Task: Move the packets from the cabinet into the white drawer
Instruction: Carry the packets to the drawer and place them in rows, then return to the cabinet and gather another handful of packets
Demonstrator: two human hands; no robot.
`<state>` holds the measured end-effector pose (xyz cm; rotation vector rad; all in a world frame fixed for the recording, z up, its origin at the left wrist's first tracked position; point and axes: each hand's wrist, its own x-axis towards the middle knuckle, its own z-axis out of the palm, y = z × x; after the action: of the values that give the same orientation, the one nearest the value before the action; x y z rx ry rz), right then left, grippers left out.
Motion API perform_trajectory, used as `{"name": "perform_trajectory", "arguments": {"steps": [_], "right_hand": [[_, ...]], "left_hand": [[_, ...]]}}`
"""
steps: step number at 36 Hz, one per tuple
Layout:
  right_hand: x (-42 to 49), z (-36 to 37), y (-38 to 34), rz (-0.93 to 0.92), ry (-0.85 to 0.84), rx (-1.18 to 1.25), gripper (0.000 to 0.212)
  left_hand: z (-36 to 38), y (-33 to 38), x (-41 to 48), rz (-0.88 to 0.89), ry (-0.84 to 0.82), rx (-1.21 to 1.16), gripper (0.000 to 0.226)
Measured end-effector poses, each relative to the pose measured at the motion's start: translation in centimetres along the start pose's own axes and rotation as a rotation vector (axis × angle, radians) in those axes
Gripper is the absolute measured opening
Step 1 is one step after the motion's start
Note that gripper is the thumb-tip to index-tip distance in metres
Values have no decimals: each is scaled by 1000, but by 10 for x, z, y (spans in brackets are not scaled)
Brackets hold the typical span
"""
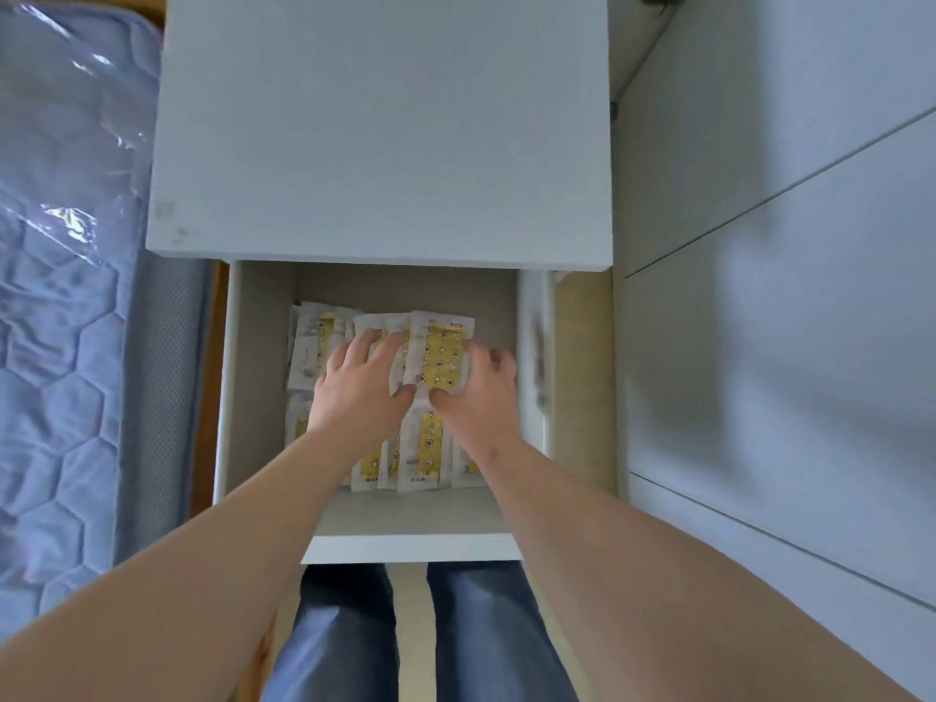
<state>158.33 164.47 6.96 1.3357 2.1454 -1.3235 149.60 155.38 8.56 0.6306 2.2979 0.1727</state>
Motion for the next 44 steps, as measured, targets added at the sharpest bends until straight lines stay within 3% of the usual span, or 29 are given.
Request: {"name": "perform_trajectory", "arguments": {"steps": [10,26,34,44], "right_hand": [[-114,-10,-31,106,126,268,56],[-295,28,-35,352,550,780,51],[-403,39,32,454,805,1061,46],[-602,81,153,588,1220,1189,42]], "left_hand": [[-36,10,-92,111,4,-184,53],[-54,-1,-235,489,-166,-11,47],[-6,31,-321,666,-268,7,44],[127,59,-521,999,-521,152,38]]}}
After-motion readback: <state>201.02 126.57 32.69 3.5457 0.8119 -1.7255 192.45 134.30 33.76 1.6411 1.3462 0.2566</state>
